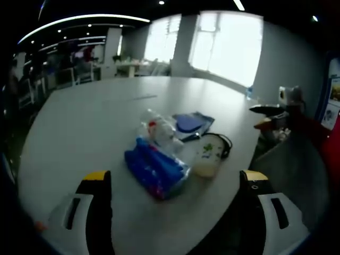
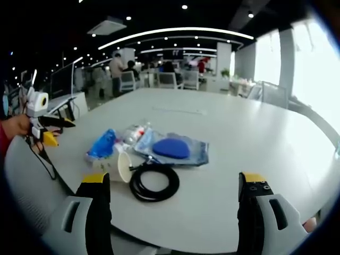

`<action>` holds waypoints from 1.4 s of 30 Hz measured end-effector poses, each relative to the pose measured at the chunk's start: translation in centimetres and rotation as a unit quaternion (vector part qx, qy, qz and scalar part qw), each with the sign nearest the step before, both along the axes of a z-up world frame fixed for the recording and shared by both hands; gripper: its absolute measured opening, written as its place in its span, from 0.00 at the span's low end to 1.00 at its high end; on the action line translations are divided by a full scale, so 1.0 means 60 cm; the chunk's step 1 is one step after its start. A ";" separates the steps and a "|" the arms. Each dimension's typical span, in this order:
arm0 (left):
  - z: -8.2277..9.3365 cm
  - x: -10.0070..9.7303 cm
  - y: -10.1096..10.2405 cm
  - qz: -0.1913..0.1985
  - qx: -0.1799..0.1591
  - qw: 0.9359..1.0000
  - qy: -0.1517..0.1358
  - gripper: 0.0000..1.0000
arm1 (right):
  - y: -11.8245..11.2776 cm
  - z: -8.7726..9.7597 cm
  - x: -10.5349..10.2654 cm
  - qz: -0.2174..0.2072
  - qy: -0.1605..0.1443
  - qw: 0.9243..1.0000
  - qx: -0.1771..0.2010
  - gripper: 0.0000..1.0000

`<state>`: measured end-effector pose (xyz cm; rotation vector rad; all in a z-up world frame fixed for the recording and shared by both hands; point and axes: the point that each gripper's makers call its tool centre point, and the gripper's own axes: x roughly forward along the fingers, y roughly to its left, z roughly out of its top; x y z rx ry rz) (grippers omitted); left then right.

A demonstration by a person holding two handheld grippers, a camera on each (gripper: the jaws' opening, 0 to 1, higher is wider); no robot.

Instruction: Arrange the tabletop items into an orderly group along one side of the table until the central work area is clear of visible clutter.

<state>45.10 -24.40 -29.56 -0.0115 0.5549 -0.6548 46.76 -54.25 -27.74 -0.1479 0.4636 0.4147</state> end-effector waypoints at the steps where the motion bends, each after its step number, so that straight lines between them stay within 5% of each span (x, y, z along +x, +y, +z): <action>1: 0.000 0.000 0.000 0.000 0.000 1.000 0.000 0.98 | 0.000 0.000 0.000 0.000 0.000 1.000 -0.001 1.00; 42: 0.001 0.000 0.005 0.006 0.003 1.000 -0.002 0.96 | 0.024 0.009 0.005 0.027 0.000 1.000 -0.006 0.99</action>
